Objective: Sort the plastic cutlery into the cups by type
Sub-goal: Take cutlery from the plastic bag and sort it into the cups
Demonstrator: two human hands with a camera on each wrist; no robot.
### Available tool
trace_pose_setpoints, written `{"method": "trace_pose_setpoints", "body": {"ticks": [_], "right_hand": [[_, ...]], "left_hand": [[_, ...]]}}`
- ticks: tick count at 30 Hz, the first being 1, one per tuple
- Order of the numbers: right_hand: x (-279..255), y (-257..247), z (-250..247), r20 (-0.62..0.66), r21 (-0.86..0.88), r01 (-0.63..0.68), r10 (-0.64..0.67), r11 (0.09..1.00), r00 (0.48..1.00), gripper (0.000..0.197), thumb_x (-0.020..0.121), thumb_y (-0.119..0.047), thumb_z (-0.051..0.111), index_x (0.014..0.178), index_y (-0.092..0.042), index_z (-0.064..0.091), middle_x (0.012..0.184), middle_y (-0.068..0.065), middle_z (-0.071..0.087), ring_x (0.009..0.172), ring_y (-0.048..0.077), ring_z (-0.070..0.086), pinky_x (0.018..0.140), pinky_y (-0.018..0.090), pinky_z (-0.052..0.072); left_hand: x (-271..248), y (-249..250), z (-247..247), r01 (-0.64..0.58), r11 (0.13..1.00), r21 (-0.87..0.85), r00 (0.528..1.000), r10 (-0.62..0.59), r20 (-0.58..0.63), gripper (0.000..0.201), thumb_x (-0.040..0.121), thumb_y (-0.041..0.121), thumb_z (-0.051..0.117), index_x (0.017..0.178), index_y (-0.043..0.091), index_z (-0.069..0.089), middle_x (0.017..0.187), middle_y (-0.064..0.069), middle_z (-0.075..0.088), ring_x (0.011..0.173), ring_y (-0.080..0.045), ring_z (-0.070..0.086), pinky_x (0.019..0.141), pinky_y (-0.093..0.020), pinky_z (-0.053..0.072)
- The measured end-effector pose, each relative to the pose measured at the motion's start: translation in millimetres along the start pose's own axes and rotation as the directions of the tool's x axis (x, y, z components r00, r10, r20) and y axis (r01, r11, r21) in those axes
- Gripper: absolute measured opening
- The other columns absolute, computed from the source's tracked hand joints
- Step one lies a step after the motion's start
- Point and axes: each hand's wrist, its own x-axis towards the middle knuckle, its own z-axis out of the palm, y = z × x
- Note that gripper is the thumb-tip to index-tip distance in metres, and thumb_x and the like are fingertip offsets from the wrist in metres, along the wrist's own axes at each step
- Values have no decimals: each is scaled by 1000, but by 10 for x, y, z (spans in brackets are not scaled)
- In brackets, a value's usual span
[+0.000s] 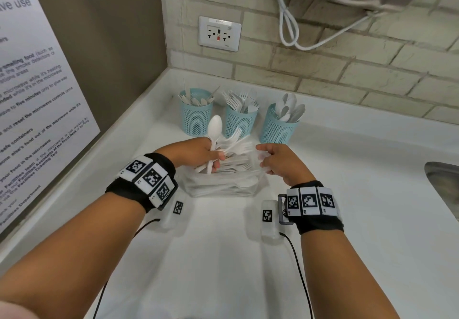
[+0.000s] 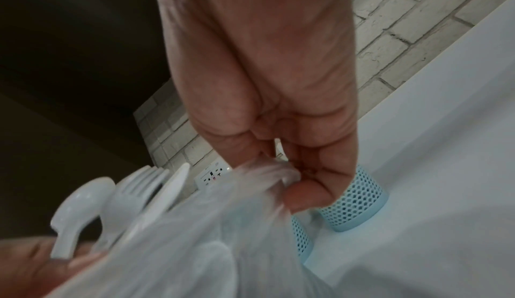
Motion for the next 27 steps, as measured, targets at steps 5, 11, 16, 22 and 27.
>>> {"method": "trace_pose_setpoints", "body": {"ticks": [5,11,16,22,27], "right_hand": [[-4,-31,25,37,-112,-55,59,992,998,48,88,7,41,131,-11,53,112,8,55,97,21,54,81,28,47],[-4,-328,0,-113,-128,204,-219,971,969,42,97,-22,45,138,-14,45,143,6,45,133,23,40,114,38,27],[-82,-645,2,-43,297,247,-245,922,968,36,97,-39,43,122,-18,56,119,-4,60,113,11,51,94,28,38],[48,-639,249,-46,305,232,-229,924,972,37,89,-20,62,124,-8,58,105,-1,66,93,7,62,72,11,46],[96,-579,313,-54,356,222,-217,908,975,25,88,-6,61,113,-5,64,82,-2,67,68,3,62,48,5,43]], "left_hand": [[-27,40,-99,-113,931,-346,994,103,-48,22,100,15,41,100,9,62,71,1,58,66,-11,57,65,-14,50],[46,123,-99,-123,729,-673,992,84,-90,22,99,14,43,111,13,61,74,2,62,61,-6,62,66,-17,54],[95,168,4,-67,589,-805,997,21,-68,20,97,10,46,109,12,62,81,0,72,69,-9,69,69,-24,58],[101,124,111,-37,552,-833,997,-36,-68,18,92,3,53,107,3,62,91,-10,73,73,-18,72,71,-30,59],[71,76,97,-15,530,-848,999,-27,-35,19,92,1,51,109,5,61,86,-11,74,77,-21,72,73,-32,59]]}}
